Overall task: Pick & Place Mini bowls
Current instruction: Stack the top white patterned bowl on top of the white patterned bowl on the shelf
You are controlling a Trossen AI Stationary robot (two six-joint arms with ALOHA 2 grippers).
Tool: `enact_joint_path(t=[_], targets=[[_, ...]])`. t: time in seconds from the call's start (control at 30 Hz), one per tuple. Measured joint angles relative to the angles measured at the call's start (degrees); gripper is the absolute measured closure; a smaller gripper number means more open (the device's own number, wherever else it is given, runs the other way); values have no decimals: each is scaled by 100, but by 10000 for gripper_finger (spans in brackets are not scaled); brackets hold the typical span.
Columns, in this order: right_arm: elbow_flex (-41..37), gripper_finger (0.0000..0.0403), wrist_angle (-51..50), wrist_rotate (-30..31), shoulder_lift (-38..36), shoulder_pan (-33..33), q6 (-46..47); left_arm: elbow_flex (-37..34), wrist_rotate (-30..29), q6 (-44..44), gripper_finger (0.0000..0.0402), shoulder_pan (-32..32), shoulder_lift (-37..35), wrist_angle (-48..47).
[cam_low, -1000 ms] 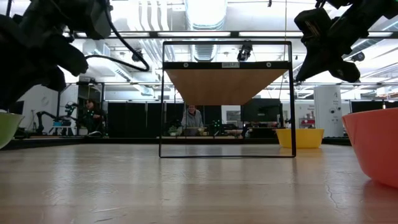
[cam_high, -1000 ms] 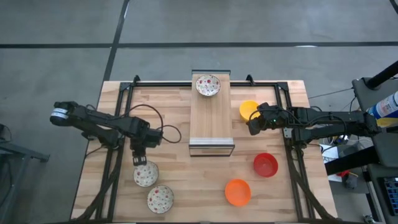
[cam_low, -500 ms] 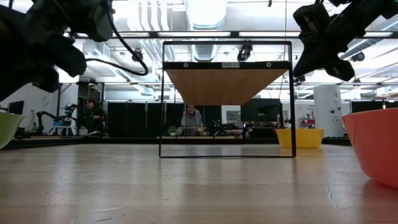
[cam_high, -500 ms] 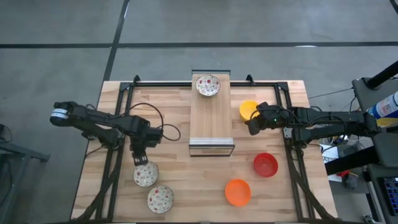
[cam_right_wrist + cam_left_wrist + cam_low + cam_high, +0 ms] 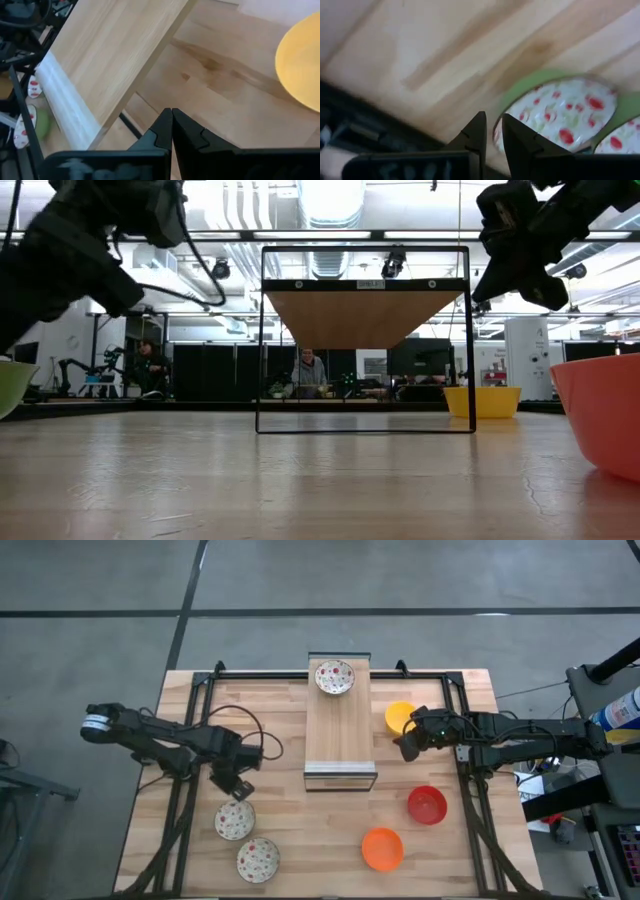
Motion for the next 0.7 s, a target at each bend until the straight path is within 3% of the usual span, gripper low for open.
enact_joint_path(t=[0.2,0.7], targets=[[0,394,-4,-88,0,0,150,0,-177,262,348,-54,24,328],[0,394,-1,-88,-2,0,430,2,26,1122,348,-412,41,763]])
